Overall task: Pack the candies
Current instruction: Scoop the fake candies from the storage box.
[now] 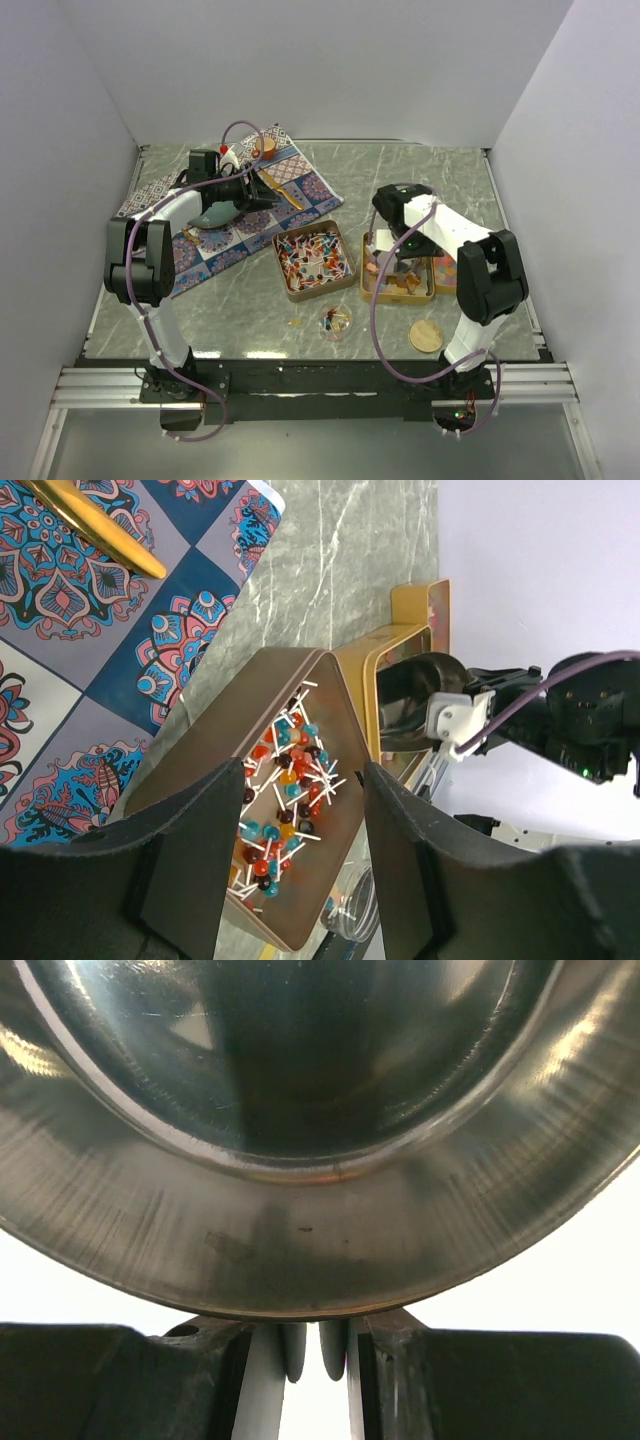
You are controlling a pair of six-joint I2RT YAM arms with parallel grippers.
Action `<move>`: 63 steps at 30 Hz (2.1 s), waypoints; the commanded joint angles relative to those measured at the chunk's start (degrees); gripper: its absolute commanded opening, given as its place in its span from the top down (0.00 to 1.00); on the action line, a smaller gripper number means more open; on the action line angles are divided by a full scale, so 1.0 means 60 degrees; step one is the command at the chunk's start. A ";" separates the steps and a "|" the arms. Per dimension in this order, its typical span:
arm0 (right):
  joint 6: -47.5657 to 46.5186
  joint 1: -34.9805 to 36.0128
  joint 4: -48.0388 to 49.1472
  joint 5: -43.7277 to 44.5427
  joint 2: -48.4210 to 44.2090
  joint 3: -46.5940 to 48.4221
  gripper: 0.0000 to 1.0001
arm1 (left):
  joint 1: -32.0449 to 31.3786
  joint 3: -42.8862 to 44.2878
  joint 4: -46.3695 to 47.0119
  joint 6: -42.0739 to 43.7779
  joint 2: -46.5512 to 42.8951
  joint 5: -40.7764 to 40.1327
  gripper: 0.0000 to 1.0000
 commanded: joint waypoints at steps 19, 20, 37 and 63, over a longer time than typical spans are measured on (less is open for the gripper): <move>-0.1029 0.0135 0.3216 -0.4294 -0.0826 -0.0842 1.00 | 0.0037 0.0493 -0.0435 0.0340 -0.0061 -0.0367 0.44; -0.0811 0.0091 0.3509 -0.4426 -0.0930 -0.1206 1.00 | 0.0037 0.0595 -0.0508 0.0369 -0.0002 -0.0382 0.44; 0.0348 -0.0202 0.6939 -0.6947 -0.3976 -0.4798 1.00 | 0.0096 0.1356 -0.2164 0.1863 0.0496 -0.0748 0.44; -0.2186 0.2389 0.2121 -0.3361 -0.6823 -0.4126 1.00 | 0.0110 0.1255 -0.0554 0.0545 -0.0411 -0.0133 0.43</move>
